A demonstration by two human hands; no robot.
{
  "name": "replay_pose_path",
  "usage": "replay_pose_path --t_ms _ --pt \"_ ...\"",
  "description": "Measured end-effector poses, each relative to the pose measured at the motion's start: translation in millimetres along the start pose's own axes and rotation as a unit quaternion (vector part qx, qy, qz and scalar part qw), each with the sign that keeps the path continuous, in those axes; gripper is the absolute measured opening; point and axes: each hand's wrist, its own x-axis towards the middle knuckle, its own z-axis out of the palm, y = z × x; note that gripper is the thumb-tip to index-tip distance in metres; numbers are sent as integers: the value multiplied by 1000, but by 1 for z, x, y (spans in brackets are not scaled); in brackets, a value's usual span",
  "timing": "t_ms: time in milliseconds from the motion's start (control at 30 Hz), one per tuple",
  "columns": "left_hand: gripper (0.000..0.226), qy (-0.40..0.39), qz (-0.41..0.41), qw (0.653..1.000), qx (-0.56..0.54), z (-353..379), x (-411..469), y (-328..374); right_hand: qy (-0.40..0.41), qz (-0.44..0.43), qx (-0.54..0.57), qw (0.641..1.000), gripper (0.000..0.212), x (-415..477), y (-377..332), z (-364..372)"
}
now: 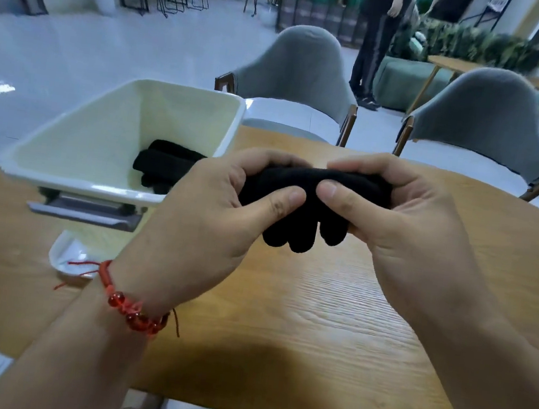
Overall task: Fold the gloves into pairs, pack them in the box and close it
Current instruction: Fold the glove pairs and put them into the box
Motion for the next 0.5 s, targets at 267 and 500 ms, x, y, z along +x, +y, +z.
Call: replay_pose_path --t_ms 267,500 --pt "16 132 19 990 47 -57 -15 17 -119 -52 -122 984 23 30 -45 55" --pt "17 204 5 969 141 -104 -21 7 -235 -105 -292 921 23 78 -64 113"
